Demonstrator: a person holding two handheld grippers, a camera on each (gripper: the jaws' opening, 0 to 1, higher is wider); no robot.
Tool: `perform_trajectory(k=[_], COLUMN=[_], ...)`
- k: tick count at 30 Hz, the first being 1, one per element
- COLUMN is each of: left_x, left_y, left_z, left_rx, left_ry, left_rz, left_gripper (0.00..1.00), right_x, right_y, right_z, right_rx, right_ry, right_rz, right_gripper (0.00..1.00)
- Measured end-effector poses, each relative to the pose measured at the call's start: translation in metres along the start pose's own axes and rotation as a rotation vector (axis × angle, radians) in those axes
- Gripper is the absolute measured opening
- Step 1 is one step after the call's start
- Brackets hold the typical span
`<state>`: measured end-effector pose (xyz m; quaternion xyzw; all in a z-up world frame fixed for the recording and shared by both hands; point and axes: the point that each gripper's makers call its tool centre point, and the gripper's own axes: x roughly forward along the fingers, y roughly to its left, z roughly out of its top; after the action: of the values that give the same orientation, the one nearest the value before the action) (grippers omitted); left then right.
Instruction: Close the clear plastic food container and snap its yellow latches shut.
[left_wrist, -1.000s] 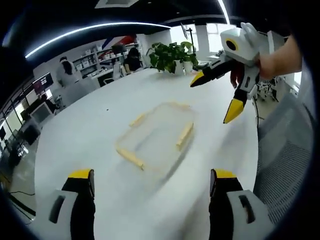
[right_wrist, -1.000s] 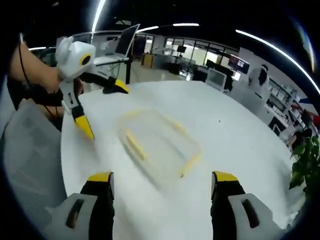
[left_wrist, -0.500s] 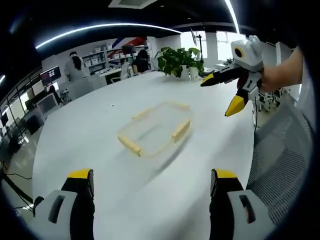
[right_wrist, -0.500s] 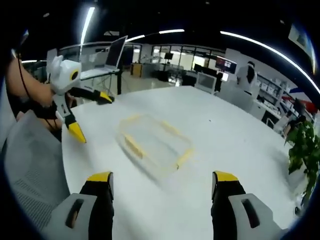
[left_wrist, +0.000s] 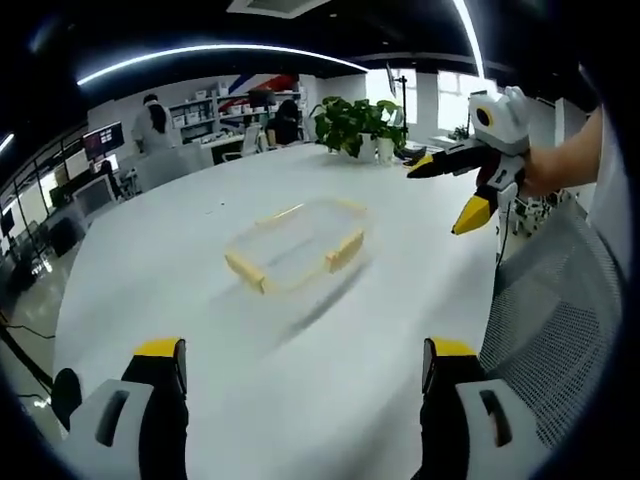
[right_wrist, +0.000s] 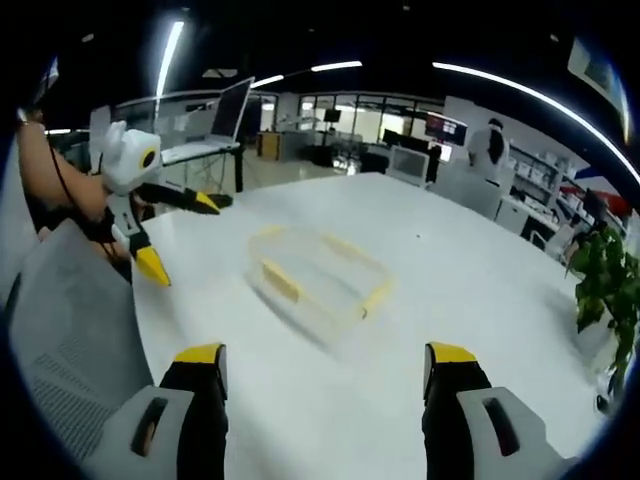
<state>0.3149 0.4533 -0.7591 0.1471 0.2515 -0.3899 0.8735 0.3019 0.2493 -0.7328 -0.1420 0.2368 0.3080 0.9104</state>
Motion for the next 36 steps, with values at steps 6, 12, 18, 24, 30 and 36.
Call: perform_trajectory(k=[6,12,18,24,30,36], left_x=[-0.006,-0.012,-0.016,-0.018,-0.018,-0.018], left_y=[-0.002,-0.001,-0.001,-0.002,-0.001,-0.001], left_z=[-0.009,-0.009,-0.012,-0.011,-0.011,-0.012], left_rx=[-0.033,-0.042,-0.065,-0.061,-0.066,-0.064], left_ry=[-0.002,-0.004,-0.01,-0.015,-0.016,-0.017], left_rz=[0.01,0.014,0.015,0.018,0.02,0.017], left_gripper=[0.99,0.99,0.99,0.99,0.99,0.99], right_x=[-0.008,-0.013,-0.015,-0.016,-0.015,-0.015], right_y=[0.001,-0.001,-0.001,-0.002,-0.001,0.0], right_z=[-0.007,-0.011,-0.014,-0.014,-0.015,-0.016], right_rx=[0.001,0.032,0.048,0.061,0.065,0.066], right_ry=[-0.003,-0.015,-0.016,-0.021,-0.017,-0.015], right_rz=[-0.016,-0.031,-0.038,-0.039,-0.033,-0.033], right_gripper=[0.82,0.83,0.82,0.82,0.82,0.82])
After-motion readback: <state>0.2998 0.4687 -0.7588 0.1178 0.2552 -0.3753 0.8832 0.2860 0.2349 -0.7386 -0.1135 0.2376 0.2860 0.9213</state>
